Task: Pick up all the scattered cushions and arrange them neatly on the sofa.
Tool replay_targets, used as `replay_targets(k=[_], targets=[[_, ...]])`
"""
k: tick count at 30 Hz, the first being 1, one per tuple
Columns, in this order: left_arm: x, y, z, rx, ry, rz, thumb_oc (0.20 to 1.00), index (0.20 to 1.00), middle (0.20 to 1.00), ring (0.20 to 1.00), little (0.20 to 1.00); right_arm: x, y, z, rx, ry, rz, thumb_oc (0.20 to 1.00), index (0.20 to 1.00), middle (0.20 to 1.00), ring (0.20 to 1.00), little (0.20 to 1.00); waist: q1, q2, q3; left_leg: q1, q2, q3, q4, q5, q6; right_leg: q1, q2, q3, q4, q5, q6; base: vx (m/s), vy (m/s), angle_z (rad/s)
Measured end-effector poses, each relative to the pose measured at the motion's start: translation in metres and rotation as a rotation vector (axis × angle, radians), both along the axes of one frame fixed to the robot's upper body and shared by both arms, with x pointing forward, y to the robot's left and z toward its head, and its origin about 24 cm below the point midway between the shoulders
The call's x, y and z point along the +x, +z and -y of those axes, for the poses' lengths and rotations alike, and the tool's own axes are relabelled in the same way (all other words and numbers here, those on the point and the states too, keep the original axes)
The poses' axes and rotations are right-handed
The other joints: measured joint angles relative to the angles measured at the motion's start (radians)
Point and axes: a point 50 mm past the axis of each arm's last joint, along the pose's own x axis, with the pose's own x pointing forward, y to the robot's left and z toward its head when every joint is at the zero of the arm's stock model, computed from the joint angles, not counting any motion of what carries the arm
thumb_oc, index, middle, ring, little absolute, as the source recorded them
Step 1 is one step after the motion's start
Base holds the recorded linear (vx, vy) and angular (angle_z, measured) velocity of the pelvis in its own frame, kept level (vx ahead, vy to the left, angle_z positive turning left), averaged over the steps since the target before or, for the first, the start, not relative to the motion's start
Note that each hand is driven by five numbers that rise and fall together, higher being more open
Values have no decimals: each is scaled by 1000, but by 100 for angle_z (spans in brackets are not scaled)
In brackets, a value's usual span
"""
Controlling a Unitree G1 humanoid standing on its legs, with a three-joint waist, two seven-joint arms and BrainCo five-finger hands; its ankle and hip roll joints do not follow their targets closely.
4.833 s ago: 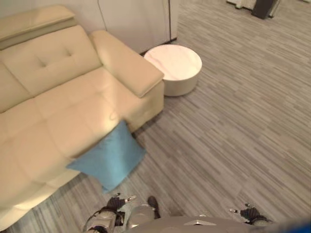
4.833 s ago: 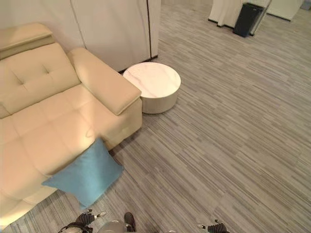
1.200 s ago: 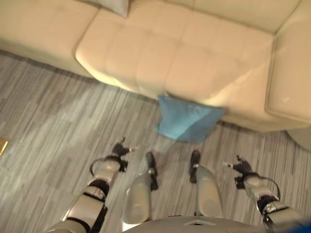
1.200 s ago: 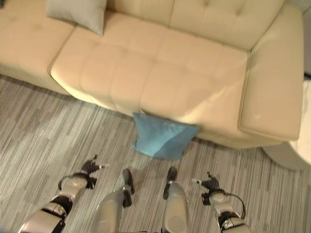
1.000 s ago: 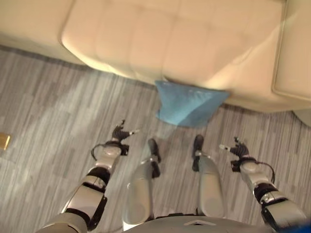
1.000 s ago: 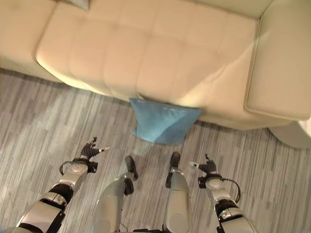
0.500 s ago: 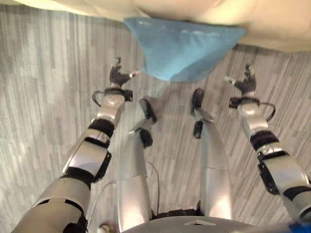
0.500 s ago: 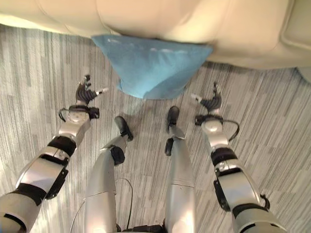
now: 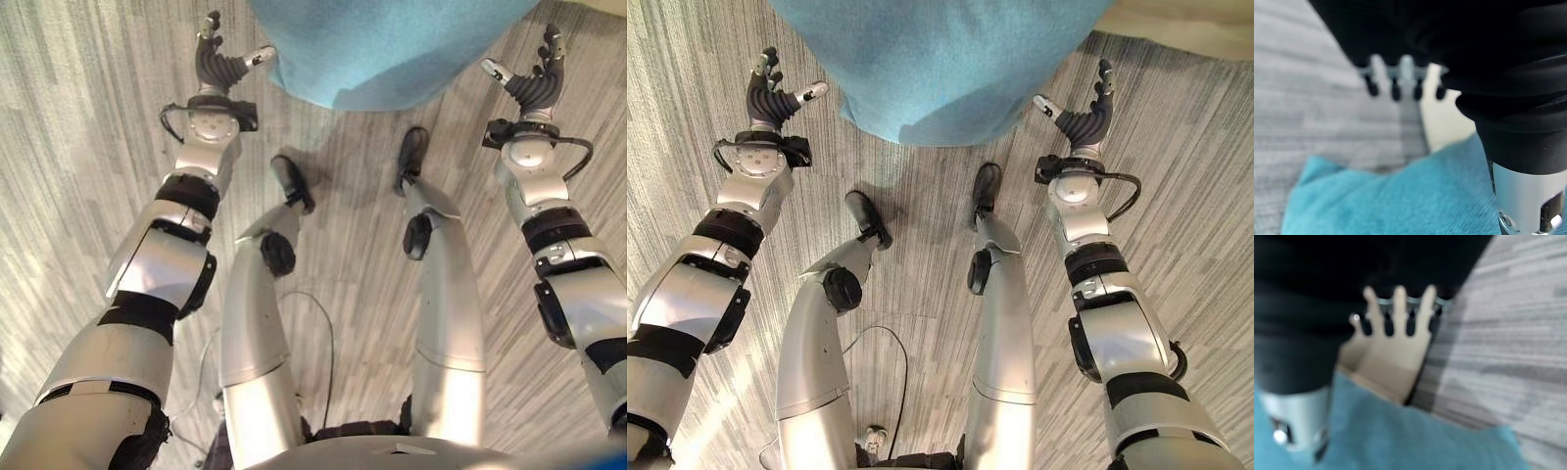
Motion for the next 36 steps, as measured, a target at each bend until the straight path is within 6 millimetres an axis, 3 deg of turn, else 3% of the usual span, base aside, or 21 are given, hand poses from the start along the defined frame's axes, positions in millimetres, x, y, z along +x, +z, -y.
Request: replay_targets(k=[5,7,11,17,18,19,20,21,22,26,31,34,36], targets=[[-2,17,14,8,-53,54,1000,1000,1000,1000,1000,-3,9,7,2,-12,28,1000,1000,1000,1000,1000,4,7,-7,-58,8,3,42,-20,12,-52,2,10,15,3,8,28,14,-5],[-2,28,30,83,-88,73,1000,1000,1000,1000,1000,-2,16,7,4,-7,41,1000,1000,1000,1000,1000,16,7,-7,-59,9,-6,68,-32,15,-46,3,11,27,2,10,27,20,-7],[-3,44,46,120,-129,103,1000,1000,1000,1000,1000,2,63,-27,-82,90,135,1000,1000,1000,1000,1000,26,8,-7,-63,13,-5,80,-35,21,-43,1,18,23,13,18,1,-8,-1],[-3,43,59,79,-174,87,1000,1000,1000,1000,1000,12,67,-62,-127,152,58,1000,1000,1000,1000,1000,50,10,-7,-29,23,-9,80,-30,21,-4,9,10,24,27,21,3,-52,-3],[-3,44,59,61,-175,91,1000,1000,1000,1000,1000,13,66,-69,-124,172,54,545,545,545,545,545,53,11,-7,-26,26,-15,73,-22,17,0,11,3,26,25,16,12,-71,1],[-4,45,58,60,-171,96,1000,1000,1000,1000,1000,13,65,-73,-119,184,51,341,341,341,341,341,53,12,-6,-22,26,-18,65,-13,15,5,11,-1,23,28,12,12,-53,6],[-4,45,57,57,-163,96,881,881,881,881,881,14,63,-76,-110,196,45,200,200,200,200,200,54,12,-6,-13,24,-19,57,-5,12,14,12,-4,17,29,8,2,-16,7],[-3,43,55,49,-156,89,881,881,881,881,881,14,59,-80,-99,211,34,200,200,200,200,200,56,12,-7,2,21,-23,42,1,8,28,13,-8,6,31,4,6,-36,8],[-3,40,52,26,-149,82,200,200,200,200,200,15,56,-82,-90,220,25,200,200,200,200,200,57,17,-15,7,18,-30,32,6,6,35,13,-13,4,22,-3,3,-33,7],[-8,51,43,-15,-142,134,200,200,200,200,200,14,57,-77,-111,236,23,200,200,200,200,200,77,29,-41,-22,20,-44,28,19,-1,9,13,-27,11,15,-2,8,-28,5],[-14,60,39,-7,-154,181,200,200,200,200,200,5,76,-73,-164,261,97,200,200,200,200,200,74,30,-40,-21,14,-59,28,25,-7,15,8,-36,24,19,-11,3,-6,4],[-15,47,41,-20,-174,164,200,200,200,200,200,4,67,-71,-188,260,80,200,200,200,200,200,59,28,-38,51,4,-44,-12,33,-4,81,0,-36,-8,26,-7,-35,-4,2],[-19,29,39,-72,-206,156,200,200,200,200,200,0,49,-73,-152,301,72,200,200,200,200,200,47,24,-19,180,-12,-31,-102,62,-6,209,-4,-47,-87,49,0,-80,-9,4]])
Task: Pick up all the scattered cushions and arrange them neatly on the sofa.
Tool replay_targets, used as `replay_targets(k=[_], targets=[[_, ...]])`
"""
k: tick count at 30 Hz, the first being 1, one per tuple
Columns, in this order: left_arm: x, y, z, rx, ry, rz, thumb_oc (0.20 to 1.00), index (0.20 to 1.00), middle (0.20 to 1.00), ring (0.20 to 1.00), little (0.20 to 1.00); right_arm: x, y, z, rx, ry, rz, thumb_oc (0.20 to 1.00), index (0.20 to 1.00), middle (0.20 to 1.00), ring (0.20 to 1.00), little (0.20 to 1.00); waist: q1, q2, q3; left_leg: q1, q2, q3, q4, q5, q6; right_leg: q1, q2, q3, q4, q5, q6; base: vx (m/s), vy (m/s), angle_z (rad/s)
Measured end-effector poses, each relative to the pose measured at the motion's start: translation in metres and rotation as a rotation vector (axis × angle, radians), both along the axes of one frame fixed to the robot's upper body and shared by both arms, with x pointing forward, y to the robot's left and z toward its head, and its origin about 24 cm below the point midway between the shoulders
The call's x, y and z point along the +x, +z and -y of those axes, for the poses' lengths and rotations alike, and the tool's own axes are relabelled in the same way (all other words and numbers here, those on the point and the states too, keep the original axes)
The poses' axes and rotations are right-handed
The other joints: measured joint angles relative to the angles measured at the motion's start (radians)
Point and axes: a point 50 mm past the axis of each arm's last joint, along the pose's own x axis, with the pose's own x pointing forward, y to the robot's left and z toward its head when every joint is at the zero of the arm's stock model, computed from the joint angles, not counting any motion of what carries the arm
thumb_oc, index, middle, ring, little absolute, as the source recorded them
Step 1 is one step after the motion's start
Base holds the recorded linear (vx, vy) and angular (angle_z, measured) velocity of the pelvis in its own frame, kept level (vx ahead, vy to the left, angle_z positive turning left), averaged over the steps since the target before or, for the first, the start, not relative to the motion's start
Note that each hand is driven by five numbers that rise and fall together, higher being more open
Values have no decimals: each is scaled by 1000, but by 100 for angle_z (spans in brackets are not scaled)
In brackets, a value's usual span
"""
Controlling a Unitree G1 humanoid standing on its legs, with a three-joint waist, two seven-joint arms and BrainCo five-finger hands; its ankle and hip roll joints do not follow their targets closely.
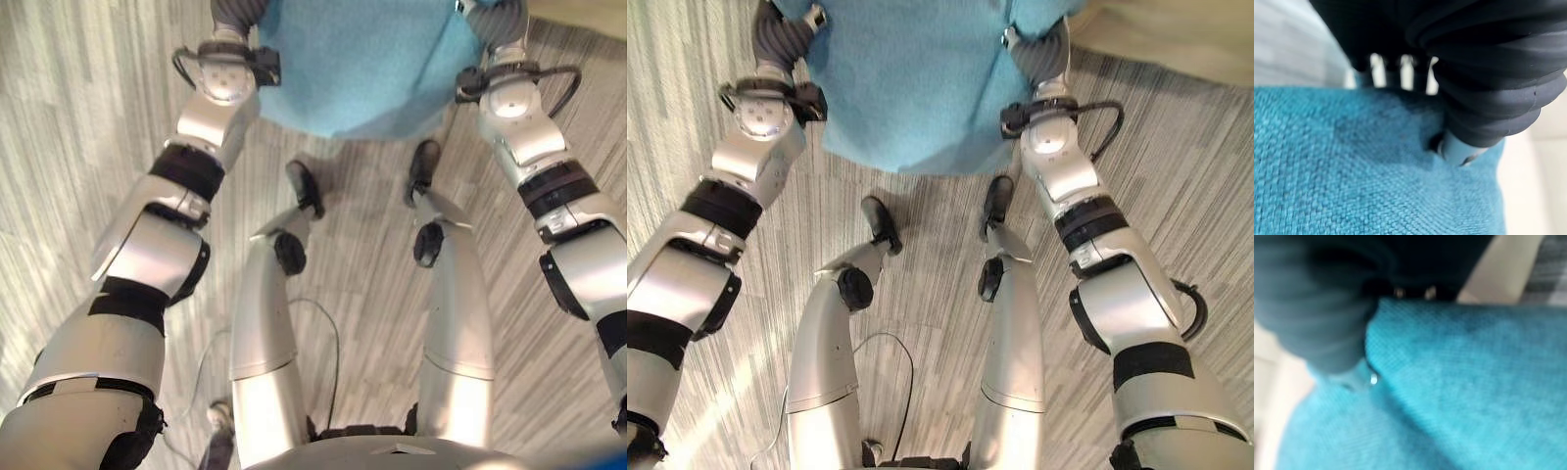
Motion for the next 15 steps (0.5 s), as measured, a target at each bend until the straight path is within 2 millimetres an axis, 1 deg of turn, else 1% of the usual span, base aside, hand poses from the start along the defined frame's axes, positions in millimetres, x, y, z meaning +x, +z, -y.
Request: replay_targets(k=[1,2,3,6,7,10,12,13,15], targets=[[0,-32,1,-26,-15,-63,200,200,200,200,200,-1,-32,4,1,-2,-58,200,200,200,200,200,-5,-2,-91,3,-16,-13,-44,-5,-5,5,-1,-6,-30,-20,17,-85,-22,8],[-4,-64,3,-54,-38,-115,200,200,200,200,200,-6,-66,4,21,11,-116,200,200,200,200,200,-6,-4,-217,-30,-22,-15,-63,-6,-13,-30,-4,-8,-38,-29,26,-80,-63,10],[-11,-86,8,-85,-75,-137,200,200,200,200,200,-14,-86,11,60,5,-139,200,200,200,200,200,-4,-3,-247,24,-30,-31,-94,11,-21,36,-2,-27,-68,-23,35,-63,-76,9],[-27,-110,9,-79,-110,-145,200,200,200,200,200,-27,-100,17,77,20,-132,200,200,200,200,200,-6,-6,-248,108,-36,-49,-116,11,-27,133,-4,-47,-85,-27,31,-37,-64,9],[-32,-123,3,-68,-101,-166,200,200,200,200,200,-31,-105,16,75,38,-129,200,200,200,200,200,-11,-8,-248,165,-38,-55,-140,11,-30,189,-5,-56,-94,-38,36,-26,-112,9],[-44,-148,-4,-84,-87,-214,200,200,200,200,200,-43,-122,10,91,80,-156,200,200,200,200,200,-16,-17,-246,263,-43,-58,-205,27,-46,281,-4,-74,-126,-44,34,11,-85,7],[-53,-171,-5,-73,-79,-270,200,200,200,200,200,-53,-147,9,100,94,-222,200,200,200,200,200,-25,-20,-245,364,-55,-76,-286,52,-61,382,-3,-103,-171,-49,32,43,-56,18],[-56,-178,-6,-63,-79,-289,200,200,200,200,200,-56,-157,10,102,93,-252,200,200,200,200,200,-27,-20,-245,413,-58,-85,-320,63,-68,432,-2,-118,-188,-52,32,77,-36,17],[-63,-189,-6,-54,-94,-317,200,200,200,200,200,-64,-174,13,92,94,-304,200,200,200,200,200,-28,-31,-252,507,-64,-88,-384,79,-79,513,0,-131,-219,-60,33,20,-7,10]])
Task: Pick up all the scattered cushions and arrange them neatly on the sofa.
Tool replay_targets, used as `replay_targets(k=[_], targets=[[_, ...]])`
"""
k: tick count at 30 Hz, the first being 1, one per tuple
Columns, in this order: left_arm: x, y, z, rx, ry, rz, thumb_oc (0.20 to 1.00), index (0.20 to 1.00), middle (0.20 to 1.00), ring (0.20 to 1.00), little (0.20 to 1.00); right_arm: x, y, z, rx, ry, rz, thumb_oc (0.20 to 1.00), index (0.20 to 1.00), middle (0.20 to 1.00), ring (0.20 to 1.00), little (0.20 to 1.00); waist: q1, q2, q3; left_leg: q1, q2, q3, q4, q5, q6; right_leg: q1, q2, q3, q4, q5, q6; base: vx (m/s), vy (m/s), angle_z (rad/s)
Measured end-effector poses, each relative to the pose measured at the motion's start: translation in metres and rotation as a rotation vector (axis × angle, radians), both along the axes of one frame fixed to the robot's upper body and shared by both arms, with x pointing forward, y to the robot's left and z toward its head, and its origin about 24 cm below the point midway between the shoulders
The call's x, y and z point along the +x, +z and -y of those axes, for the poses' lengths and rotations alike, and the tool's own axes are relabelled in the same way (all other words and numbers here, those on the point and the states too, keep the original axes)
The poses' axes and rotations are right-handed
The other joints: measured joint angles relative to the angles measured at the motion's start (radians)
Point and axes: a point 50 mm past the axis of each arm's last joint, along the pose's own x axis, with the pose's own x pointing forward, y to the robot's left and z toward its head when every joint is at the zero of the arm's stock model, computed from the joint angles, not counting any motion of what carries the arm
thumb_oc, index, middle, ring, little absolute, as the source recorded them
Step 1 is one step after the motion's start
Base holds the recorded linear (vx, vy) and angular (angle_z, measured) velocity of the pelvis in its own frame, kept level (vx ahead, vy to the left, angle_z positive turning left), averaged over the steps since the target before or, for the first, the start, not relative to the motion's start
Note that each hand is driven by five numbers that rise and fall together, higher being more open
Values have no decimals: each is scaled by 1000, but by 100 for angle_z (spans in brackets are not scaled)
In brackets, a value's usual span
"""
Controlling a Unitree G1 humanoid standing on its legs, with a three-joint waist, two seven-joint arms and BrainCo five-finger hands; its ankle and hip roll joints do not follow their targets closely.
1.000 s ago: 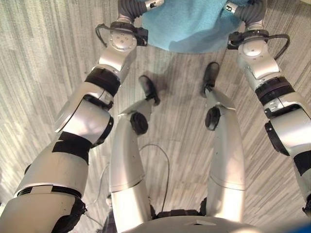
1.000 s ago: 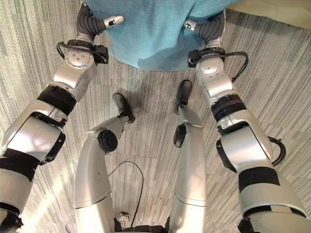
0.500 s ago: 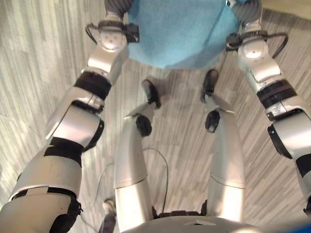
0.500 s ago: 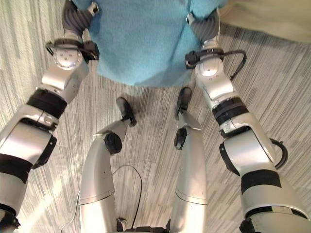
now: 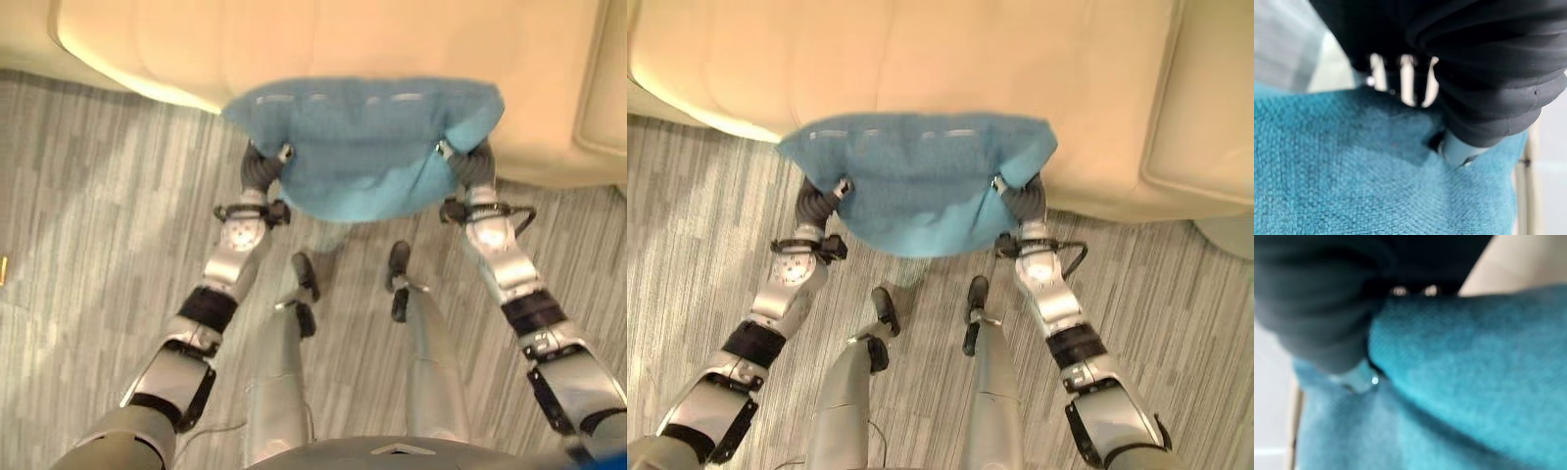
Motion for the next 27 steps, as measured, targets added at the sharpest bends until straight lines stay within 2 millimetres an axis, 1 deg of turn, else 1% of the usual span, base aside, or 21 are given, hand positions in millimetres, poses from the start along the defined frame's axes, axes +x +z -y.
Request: replay_targets(k=[1,3,5,9,10,13,15,18,20,21,24,27], targets=[[-7,-9,1,-10,-14,-22,200,200,200,200,200,-8,-14,2,-6,8,-41,200,200,200,200,200,1,-5,-5,71,-4,-2,-43,16,-4,68,1,-14,-17,-4,0,35,-3,8],[-18,-20,4,-30,-34,-44,200,200,200,200,200,-18,-29,7,-5,14,-88,200,200,200,200,200,2,-11,-14,153,-5,-7,-85,20,-8,145,5,-27,-39,-13,0,112,4,7],[-24,-30,3,-18,-38,-71,200,200,200,200,200,-25,-39,9,-10,25,-126,200,200,200,200,200,1,-14,-26,218,-6,-14,-118,22,-12,212,10,-40,-63,-17,3,136,31,6],[-42,-57,-3,1,-24,-156,200,200,200,200,200,-36,-53,10,-24,56,-173,200,200,200,200,200,8,-15,-27,398,-6,-15,-187,26,-16,395,25,-58,-131,-17,4,143,61,1],[-49,-62,-5,18,-29,-168,200,200,200,200,200,-41,-55,10,-29,73,-176,200,200,200,200,200,11,-17,-37,468,-6,-15,-216,26,-17,467,29,-67,-160,-23,14,150,89,3],[-59,-69,-8,19,-27,-189,200,200,200,200,200,-48,-60,9,-47,86,-191,200,200,200,200,200,24,-18,-54,566,-7,2,-257,29,-20,551,39,-65,-197,-19,22,108,96,-11],[-63,-73,-11,14,-22,-200,200,200,200,200,200,-49,-62,10,-54,93,-201,200,200,200,200,200,32,-12,-77,597,-9,10,-276,26,-21,579,42,-61,-212,-19,27,107,114,-13],[-72,-79,-13,5,-18,-222,200,200,200,200,200,-53,-68,9,-63,107,-228,200,200,200,200,200,40,-8,-83,663,-12,30,-294,23,-19,640,52,-41,-254,1,34,123,152,-22],[-78,-86,-14,6,-19,-249,200,200,200,200,200,-58,-75,8,-63,108,-256,200,200,200,200,200,47,-3,-86,713,-23,38,-310,17,-19,686,55,-32,-278,11,44,81,145,-18],[-81,-89,-14,6,-25,-265,200,200,200,200,200,-61,-79,7,-56,108,-272,200,200,200,200,200,45,-2,-92,731,-24,43,-314,13,-16,698,53,-28,-285,12,46,85,180,-16],[-86,-96,-14,9,-32,-297,200,200,200,200,200,-68,-87,9,-57,111,-308,200,200,200,200,200,55,-1,-119,746,-47,61,-328,7,-11,700,45,-8,-293,25,60,43,164,-16],[-88,-98,-13,30,-43,-303,200,200,200,200,200,-72,-92,11,-67,106,-328,200,200,200,200,200,52,-3,-121,749,-71,68,-326,4,8,694,23,-1,-271,43,76,0,144,-6]])
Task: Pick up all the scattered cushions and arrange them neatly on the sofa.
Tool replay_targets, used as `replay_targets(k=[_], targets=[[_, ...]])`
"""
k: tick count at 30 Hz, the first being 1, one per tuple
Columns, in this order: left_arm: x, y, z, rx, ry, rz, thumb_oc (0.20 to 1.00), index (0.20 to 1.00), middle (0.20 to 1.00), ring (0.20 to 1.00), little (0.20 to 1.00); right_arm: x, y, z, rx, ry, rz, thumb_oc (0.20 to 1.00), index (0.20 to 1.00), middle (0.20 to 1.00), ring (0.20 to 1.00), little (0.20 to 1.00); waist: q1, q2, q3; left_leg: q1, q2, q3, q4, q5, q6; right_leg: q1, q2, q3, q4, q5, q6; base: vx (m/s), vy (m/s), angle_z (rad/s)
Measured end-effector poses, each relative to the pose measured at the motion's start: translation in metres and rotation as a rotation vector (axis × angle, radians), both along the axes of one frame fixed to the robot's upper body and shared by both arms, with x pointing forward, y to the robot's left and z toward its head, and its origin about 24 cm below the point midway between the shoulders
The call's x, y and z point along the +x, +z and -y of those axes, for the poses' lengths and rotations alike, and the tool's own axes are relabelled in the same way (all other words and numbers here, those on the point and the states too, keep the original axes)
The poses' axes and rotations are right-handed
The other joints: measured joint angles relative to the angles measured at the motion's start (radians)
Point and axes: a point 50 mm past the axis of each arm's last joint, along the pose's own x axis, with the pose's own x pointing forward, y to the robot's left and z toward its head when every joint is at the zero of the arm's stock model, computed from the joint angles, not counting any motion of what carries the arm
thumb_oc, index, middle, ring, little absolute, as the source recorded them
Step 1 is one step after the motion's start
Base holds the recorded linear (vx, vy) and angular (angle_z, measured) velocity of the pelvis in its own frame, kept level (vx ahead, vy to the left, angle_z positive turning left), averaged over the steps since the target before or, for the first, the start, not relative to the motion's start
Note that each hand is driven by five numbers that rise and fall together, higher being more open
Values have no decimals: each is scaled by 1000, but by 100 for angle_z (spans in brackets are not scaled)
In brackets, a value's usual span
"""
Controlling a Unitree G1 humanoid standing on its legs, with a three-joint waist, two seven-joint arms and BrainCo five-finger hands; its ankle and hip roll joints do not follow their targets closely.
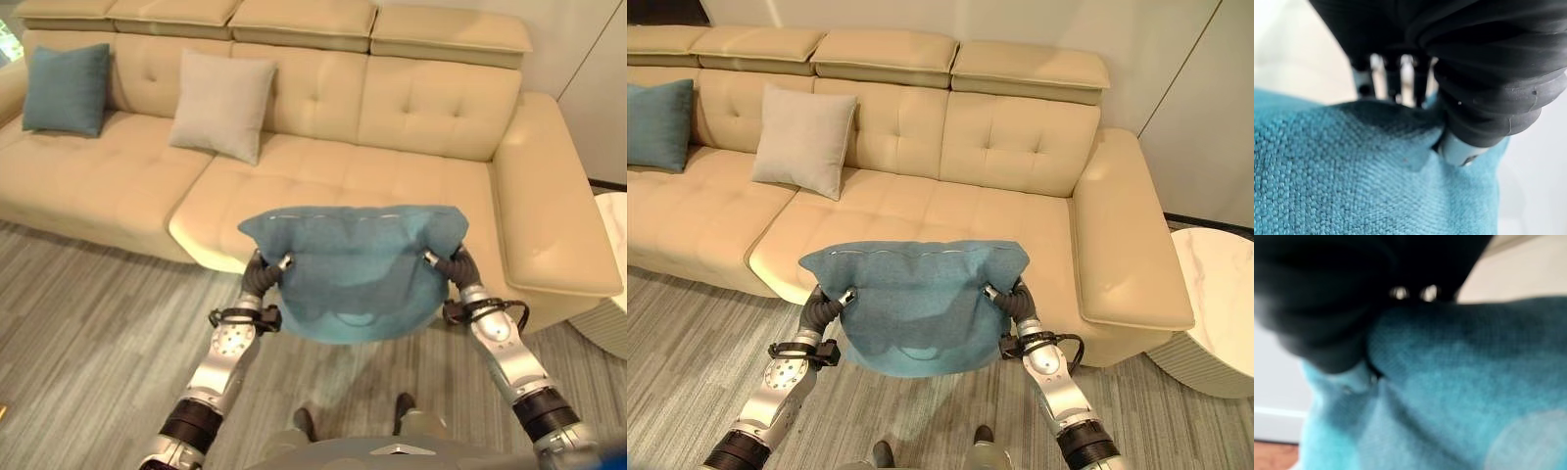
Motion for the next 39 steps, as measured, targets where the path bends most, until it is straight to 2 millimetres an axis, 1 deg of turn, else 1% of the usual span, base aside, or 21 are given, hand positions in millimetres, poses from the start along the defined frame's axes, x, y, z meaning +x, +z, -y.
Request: replay_targets(k=[3,6,8,9,10,11,14,15,17,18,22,24,25,27,29,30,31,33,34,38,39], targets=[[-2,-1,-2,7,0,-6,200,200,200,200,200,-3,-4,-3,14,0,-19,200,200,200,200,200,0,-1,0,4,-11,29,-2,-16,14,-35,-21,29,39,25,16,84,70,-23],[-5,-4,-6,20,1,-20,200,200,200,200,200,-6,-8,-4,16,14,-37,200,200,200,200,200,5,-15,-8,24,-37,46,-43,-14,20,-45,-37,36,-6,22,30,97,-7,-31],[-5,-4,-5,16,-1,-20,200,200,200,200,200,-7,-8,-3,12,14,-41,200,200,200,200,200,-7,-9,-9,24,-28,26,-80,10,24,-49,-16,7,-39,32,30,251,-100,-14],[-4,-3,-4,14,0,-16,200,200,200,200,200,-6,-8,-2,8,18,-39,200,200,200,200,200,-5,1,2,17,-5,0,-88,24,34,-76,11,-11,-33,34,39,293,-127,6],[-4,-4,-4,16,-4,-18,200,200,200,200,200,-8,-9,-1,6,16,-46,200,200,200,200,200,-23,0,2,17,2,-24,-88,26,27,-70,33,1,-63,45,48,170,-87,46],[-4,-5,-1,9,-13,-23,200,200,200,200,200,-9,-10,2,-2,10,-51,200,200,200,200,200,-46,2,3,20,8,-55,-91,28,21,-43,49,24,-81,58,18,175,-148,70],[-5,-9,15,-42,-41,-38,200,200,200,200,200,-9,-8,17,-47,-14,-50,200,200,200,200,200,-46,47,10,15,55,-120,-68,57,-25,17,102,-4,-107,40,-6,204,-244,45],[-5,-11,20,-56,-48,-45,200,200,200,200,200,-13,-10,22,-50,-30,-60,200,200,200,200,200,-54,47,9,-2,58,-149,-40,59,-28,30,104,-14,-96,15,-16,154,-250,91],[-4,-10,32,-74,-82,-44,200,200,200,200,200,-18,-12,32,-58,-62,-72,200,200,200,200,200,-71,37,9,-67,61,-191,45,88,-72,44,109,-41,-80,-30,-44,129,-214,122],[-3,-10,33,-78,-96,-44,200,200,200,200,200,-18,-9,37,-62,-68,-65,200,200,200,200,200,-64,12,19,-134,71,-163,146,131,-100,47,101,-55,-79,-47,-101,120,-176,98],[-6,-12,29,-64,-109,-56,200,200,200,200,200,-21,-8,35,-54,-55,-58,200,200,200,200,200,-52,-3,23,-204,111,-88,329,110,-75,79,124,-109,-68,-88,-165,133,-88,38],[-6,-12,28,-62,-114,-54,200,200,200,200,200,-22,-8,35,-50,-58,-60,200,200,200,200,200,-43,-32,27,-226,105,-72,279,72,-71,79,129,-107,-85,-89,-166,191,16,12],[-7,-13,26,-56,-110,-61,200,200,200,200,200,-22,-10,32,-34,-60,-64,200,200,200,200,200,-42,-56,31,-220,99,-68,147,67,-76,82,144,-100,-104,-78,-156,139,38,-3],[-7,-14,25,-52,-107,-73,200,200,200,200,200,-23,-13,30,-23,-68,-70,200,200,200,200,200,-21,-63,36,-263,106,-106,102,71,-93,99,178,-81,-134,-73,-155,163,81,-28],[-11,-18,21,-46,-95,-97,200,200,200,200,200,-23,-14,27,-16,-61,-76,200,200,200,200,200,-10,-61,40,-262,111,-116,90,79,-81,124,202,-66,-151,-50,-170,211,120,-61],[-14,-21,19,-41,-94,-107,200,200,200,200,200,-25,-16,26,-16,-58,-85,200,200,200,200,200,-15,-52,36,-241,106,-119,81,82,-76,145,207,-64,-153,-56,-161,326,252,-69],[-15,-22,21,-45,-104,-111,200,200,200,200,200,-26,-16,28,-22,-60,-87,200,200,200,200,200,-30,-31,23,-186,81,-120,73,84,-72,178,207,-30,-165,-68,-150,249,216,-68],[-16,-21,21,-47,-111,-110,200,200,200,200,200,-26,-14,30,-28,-59,-83,200,200,200,200,200,-27,-5,9,-122,64,-115,33,95,-49,175,206,14,-147,-83,-126,157,172,-65],[-16,-22,22,-49,-112,-112,200,200,200,200,200,-26,-14,31,-32,-59,-85,200,200,200,200,200,-31,14,3,-95,64,-116,7,86,-16,174,213,26,-131,-94,-110,87,122,-31],[-8,-13,15,-28,-102,-74,200,200,200,200,200,-23,-11,24,-13,-44,-68,200,200,200,200,200,-37,-10,6,-84,-21,-86,1,51,47,80,113,69,48,-151,-31,55,152,-19],[-5,-10,13,-18,-103,-65,200,200,200,200,200,-19,-8,22,-10,-40,-55,200,200,200,200,200,-24,-1,11,-82,-29,-68,1,45,57,18,92,85,161,-166,-15,58,145,-17]])
